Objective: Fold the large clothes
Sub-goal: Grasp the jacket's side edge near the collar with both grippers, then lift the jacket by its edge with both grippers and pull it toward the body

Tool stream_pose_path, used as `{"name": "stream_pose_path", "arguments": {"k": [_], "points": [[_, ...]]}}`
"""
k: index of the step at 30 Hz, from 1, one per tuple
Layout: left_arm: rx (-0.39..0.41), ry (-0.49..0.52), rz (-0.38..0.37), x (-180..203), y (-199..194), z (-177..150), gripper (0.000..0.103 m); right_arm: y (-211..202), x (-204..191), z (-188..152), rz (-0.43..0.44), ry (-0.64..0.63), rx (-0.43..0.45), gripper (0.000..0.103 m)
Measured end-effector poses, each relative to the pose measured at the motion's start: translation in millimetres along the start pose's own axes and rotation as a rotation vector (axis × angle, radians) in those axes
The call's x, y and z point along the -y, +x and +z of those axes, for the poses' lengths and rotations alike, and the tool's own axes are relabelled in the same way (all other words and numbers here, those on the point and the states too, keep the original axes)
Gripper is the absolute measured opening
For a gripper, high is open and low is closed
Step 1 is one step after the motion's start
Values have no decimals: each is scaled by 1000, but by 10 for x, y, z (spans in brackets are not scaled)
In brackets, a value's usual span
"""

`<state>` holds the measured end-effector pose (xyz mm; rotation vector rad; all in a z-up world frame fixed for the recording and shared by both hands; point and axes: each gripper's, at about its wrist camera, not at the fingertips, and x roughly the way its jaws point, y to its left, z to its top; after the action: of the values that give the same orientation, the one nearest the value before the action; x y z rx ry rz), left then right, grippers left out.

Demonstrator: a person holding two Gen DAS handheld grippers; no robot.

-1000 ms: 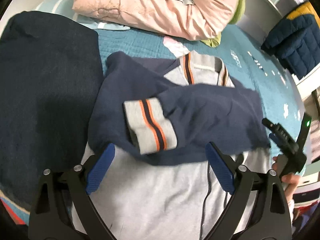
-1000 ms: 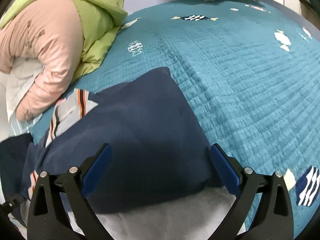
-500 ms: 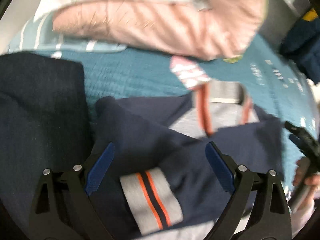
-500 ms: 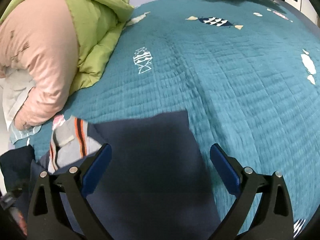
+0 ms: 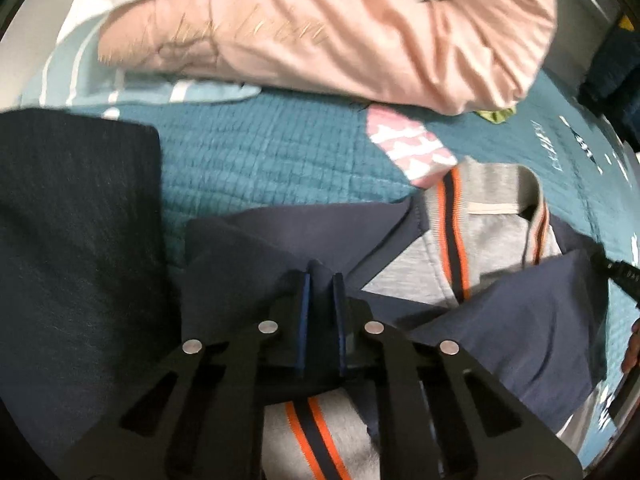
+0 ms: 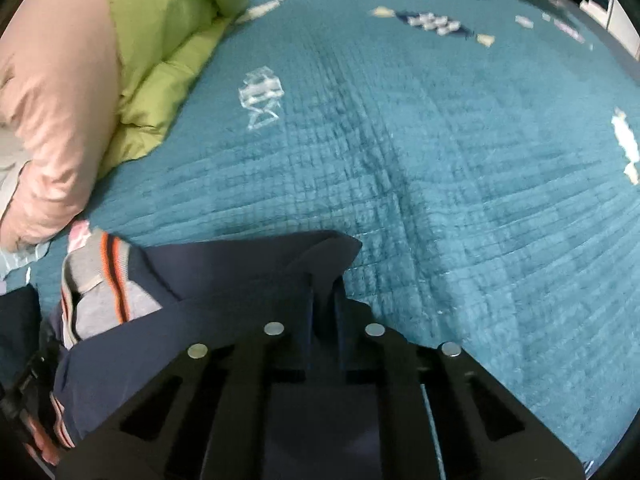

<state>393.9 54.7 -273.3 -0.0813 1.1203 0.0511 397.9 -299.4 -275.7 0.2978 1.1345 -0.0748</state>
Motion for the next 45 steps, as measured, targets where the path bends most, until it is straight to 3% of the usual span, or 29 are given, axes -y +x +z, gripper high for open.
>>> {"name": "stream_pose_path", "arguments": {"k": [8,15,20,22,23,24,25,27,33,35,36,38,39,40,41,42,45], "points": [[92,35,-12,-4,-686,17,9,-688,-101,-120,-19,-16,95,4],[139,46,-9,102,-1196,-42,9,-1125,-113,-299,-4,-25,108,4],[94,35,-19,11,-1003,-11,15,-976,-174,-262,22,-43,99,5],[88,20,5,-46,-884,35,43,-779,-187,-185,11,-53,60,8],[83,13,15,-74,-814,57,68,-695,-187,-156,-2,-50,41,10],[64,4,16,-115,-691,92,73,-572,-181,-108,-14,-48,17,20],[43,-5,19,-149,-596,120,73,-504,-178,-84,-26,-47,7,35],[2,-21,38,-209,-408,185,73,-355,-147,-4,-63,-38,8,49],[-91,-115,-19,-334,134,322,75,134,-63,153,-85,-20,-82,52],[-85,-130,4,-343,270,355,76,328,-40,173,-88,-16,-118,54],[-78,-127,26,-329,319,359,76,419,-21,182,-85,-4,-129,61],[-67,-84,112,-237,391,338,74,448,-15,201,-76,10,-100,68],[-56,-66,139,-185,395,315,65,457,-38,198,-77,-1,-99,62],[-38,-53,151,-137,376,286,56,452,-74,193,-67,-22,-99,45],[-21,-32,159,-84,338,250,32,423,-127,188,-54,-51,-99,34],[-18,-16,192,-61,322,229,16,385,-169,180,-55,-65,-103,15],[-8,-34,187,-114,259,185,10,260,-250,151,-70,-100,-87,8]]}}
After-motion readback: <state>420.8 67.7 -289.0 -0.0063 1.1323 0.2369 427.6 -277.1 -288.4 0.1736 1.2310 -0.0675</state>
